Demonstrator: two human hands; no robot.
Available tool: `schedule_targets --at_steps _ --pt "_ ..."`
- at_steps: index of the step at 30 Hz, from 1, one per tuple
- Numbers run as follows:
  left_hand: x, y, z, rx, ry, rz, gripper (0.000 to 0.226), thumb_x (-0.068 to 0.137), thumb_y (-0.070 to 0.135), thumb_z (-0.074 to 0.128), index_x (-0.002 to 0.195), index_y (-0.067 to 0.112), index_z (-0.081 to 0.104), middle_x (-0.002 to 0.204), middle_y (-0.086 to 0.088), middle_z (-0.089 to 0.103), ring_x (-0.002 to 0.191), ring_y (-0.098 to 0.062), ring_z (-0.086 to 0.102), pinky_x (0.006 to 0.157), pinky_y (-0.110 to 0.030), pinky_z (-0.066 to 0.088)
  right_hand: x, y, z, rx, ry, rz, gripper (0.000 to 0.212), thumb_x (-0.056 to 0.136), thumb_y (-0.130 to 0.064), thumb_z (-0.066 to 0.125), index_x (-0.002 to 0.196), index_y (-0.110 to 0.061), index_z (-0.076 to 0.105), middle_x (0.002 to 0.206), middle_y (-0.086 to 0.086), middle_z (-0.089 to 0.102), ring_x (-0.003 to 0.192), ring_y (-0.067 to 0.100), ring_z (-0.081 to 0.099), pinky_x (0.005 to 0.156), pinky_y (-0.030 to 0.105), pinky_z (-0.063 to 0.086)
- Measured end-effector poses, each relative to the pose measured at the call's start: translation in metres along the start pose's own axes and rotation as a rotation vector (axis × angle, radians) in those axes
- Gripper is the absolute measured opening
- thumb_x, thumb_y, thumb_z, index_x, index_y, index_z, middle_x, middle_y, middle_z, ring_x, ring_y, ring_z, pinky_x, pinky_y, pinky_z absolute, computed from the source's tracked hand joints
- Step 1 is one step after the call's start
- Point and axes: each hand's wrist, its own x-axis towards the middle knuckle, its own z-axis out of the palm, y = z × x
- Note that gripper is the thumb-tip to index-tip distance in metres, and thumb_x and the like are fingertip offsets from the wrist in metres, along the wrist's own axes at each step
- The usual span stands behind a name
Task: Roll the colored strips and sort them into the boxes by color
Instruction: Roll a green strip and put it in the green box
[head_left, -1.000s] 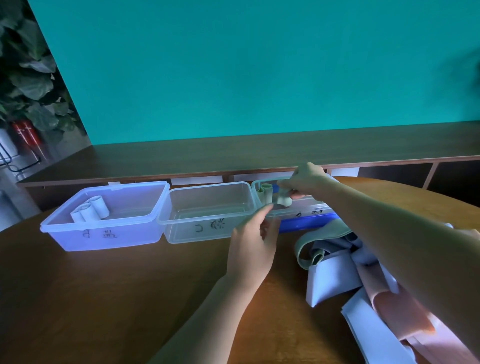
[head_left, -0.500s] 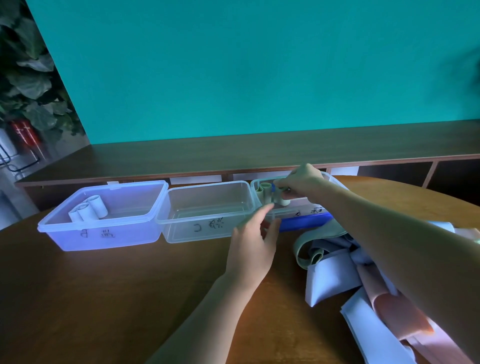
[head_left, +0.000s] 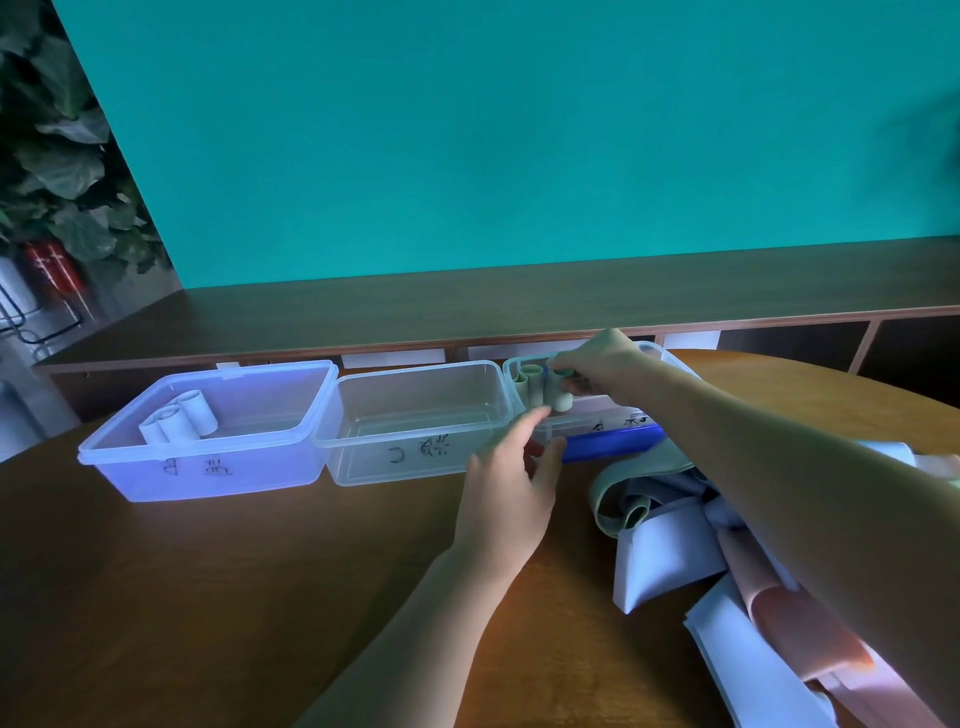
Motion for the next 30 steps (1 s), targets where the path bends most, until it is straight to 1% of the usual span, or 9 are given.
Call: schedule_targets --at_steps 4,9,12,15,20,23,25,27,30 --pt "0.000 0.000 0.001 0.010 -0.003 0.001 0.045 0.099 0.035 0.060 0.142 0.023 0.056 0.105 0.009 0.072 0.069 0.010 0.057 0.062 0.000 0.041 -0.003 -0.002 -0.001 -0.012 0.003 0.012 0.013 0.086 -0.010 0.074 0.076 -0.004 0.067 0.058 0.006 0.069 0.050 0.013 0.065 0.055 0.021 0.056" --pt "0.000 0.001 0.001 0.013 -0.016 -0.012 0.046 0.098 0.035 0.060 0.143 0.023 0.055 0.104 0.011 0.072 0.068 0.010 0.058 0.061 -0.002 0.043 0.002 0.001 0.003 0.001 0.026 0.008 0.013 0.083 -0.013 0.076 0.077 -0.004 0.068 0.070 0.010 0.074 0.063 0.018 0.071 0.073 0.029 0.062" --pt "-0.001 0.001 0.000 0.005 -0.023 -0.017 0.046 0.098 0.035 0.060 0.143 0.024 0.054 0.095 0.018 0.066 0.066 0.006 0.059 0.057 -0.005 0.044 0.004 0.002 0.001 0.059 0.014 0.008 0.017 0.084 -0.014 0.079 0.078 -0.004 0.067 0.064 0.008 0.073 0.057 0.015 0.071 0.063 0.025 0.061" --pt "-0.001 0.001 0.000 0.001 -0.022 -0.023 0.046 0.098 0.034 0.061 0.142 0.024 0.054 0.094 0.020 0.063 0.065 0.005 0.059 0.056 -0.006 0.044 0.006 0.002 -0.004 0.166 -0.038 0.035 0.020 0.084 -0.014 0.082 0.091 0.001 0.069 0.073 0.011 0.076 0.071 0.020 0.076 0.078 0.034 0.064" --pt "-0.001 0.002 0.000 -0.008 -0.018 -0.026 0.045 0.098 0.035 0.061 0.142 0.025 0.055 0.095 0.017 0.067 0.069 0.000 0.063 0.056 -0.010 0.049 -0.002 -0.001 -0.020 0.287 -0.278 -0.006 0.006 0.086 0.003 0.075 0.089 0.003 0.070 0.087 0.015 0.073 0.071 0.017 0.074 0.078 0.030 0.063" --pt "-0.001 0.001 0.000 -0.004 -0.010 -0.023 0.045 0.098 0.035 0.061 0.141 0.025 0.056 0.095 0.015 0.069 0.071 -0.001 0.064 0.058 -0.014 0.052 -0.002 0.003 -0.027 0.057 -0.268 -0.053 0.014 0.080 0.006 0.079 0.092 0.005 0.072 0.104 0.024 0.074 0.088 0.024 0.074 0.091 0.037 0.060" --pt "-0.001 0.000 0.001 0.001 -0.007 -0.023 0.047 0.097 0.037 0.060 0.142 0.025 0.055 0.096 0.016 0.069 0.074 -0.002 0.065 0.061 -0.020 0.055 -0.006 0.005 -0.026 -0.192 -0.174 -0.120 0.021 0.076 0.000 0.082 0.095 0.003 0.073 0.089 0.022 0.075 0.072 0.017 0.071 0.078 0.035 0.063" --pt "-0.001 -0.001 0.001 0.007 -0.005 -0.023 0.047 0.097 0.038 0.060 0.142 0.026 0.055 0.097 0.016 0.069 0.076 -0.002 0.066 0.064 -0.022 0.057 -0.011 0.005 -0.023 -0.293 -0.118 -0.168 0.021 0.078 -0.004 0.083 0.096 -0.007 0.072 0.071 0.012 0.074 0.057 0.015 0.067 0.062 0.026 0.061" --pt "-0.001 -0.001 0.001 0.018 0.002 -0.014 0.048 0.097 0.038 0.060 0.142 0.026 0.054 0.104 0.013 0.071 0.081 -0.001 0.066 0.068 -0.019 0.057 -0.013 0.004 -0.020 -0.347 -0.121 -0.204 0.019 0.082 -0.012 0.082 0.098 -0.009 0.072 0.074 0.010 0.076 0.069 0.023 0.074 0.078 0.035 0.064"
